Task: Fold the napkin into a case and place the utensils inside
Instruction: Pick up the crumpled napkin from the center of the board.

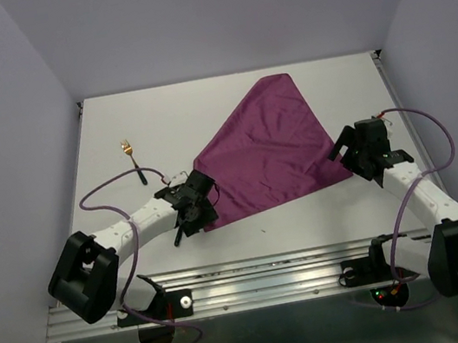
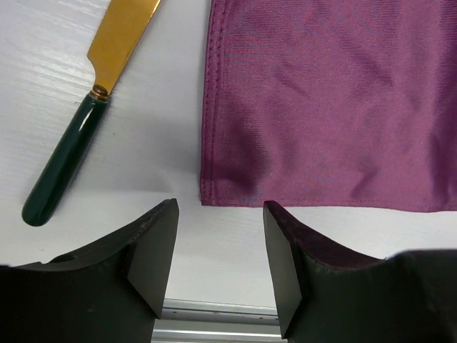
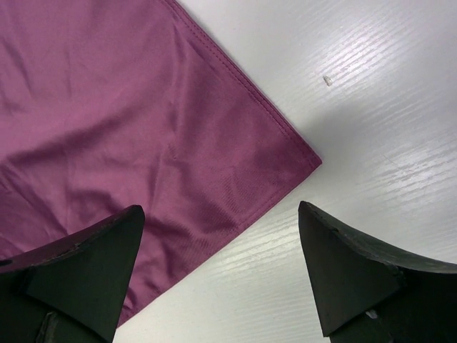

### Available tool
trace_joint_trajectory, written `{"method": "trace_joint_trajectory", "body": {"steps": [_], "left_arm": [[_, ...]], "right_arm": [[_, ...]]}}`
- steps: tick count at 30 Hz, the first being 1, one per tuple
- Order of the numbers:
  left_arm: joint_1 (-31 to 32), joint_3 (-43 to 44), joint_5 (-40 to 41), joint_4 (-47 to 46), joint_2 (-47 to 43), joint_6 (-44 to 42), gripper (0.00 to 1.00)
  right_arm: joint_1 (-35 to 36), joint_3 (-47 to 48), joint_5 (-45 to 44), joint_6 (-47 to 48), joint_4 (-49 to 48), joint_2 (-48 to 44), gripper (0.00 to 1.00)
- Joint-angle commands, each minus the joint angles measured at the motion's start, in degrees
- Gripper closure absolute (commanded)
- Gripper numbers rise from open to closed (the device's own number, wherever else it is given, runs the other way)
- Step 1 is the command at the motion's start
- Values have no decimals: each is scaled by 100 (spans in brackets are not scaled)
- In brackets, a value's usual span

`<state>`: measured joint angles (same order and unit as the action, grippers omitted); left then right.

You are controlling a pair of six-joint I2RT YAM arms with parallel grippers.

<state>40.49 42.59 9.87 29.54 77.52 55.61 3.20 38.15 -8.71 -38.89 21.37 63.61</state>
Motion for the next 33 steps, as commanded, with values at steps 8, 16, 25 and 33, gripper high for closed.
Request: {"method": "trace_joint_trajectory", "body": {"steps": [8,16,25,33], "left_arm": [[231,-67,85,-441,623,521,48],[346,30,401,-282,686,696,56],[354,-295,384,-669,493,547,100],[354,-619,701,-563,-483,573,88]], "right_arm": [[14,-89,238,22,-247,-148,8],[14,-150,177,-4,-124,-349,8],[14,-106,-104,101,-27,-262,6],[14,-97,18,31,-27,-86,5]]}}
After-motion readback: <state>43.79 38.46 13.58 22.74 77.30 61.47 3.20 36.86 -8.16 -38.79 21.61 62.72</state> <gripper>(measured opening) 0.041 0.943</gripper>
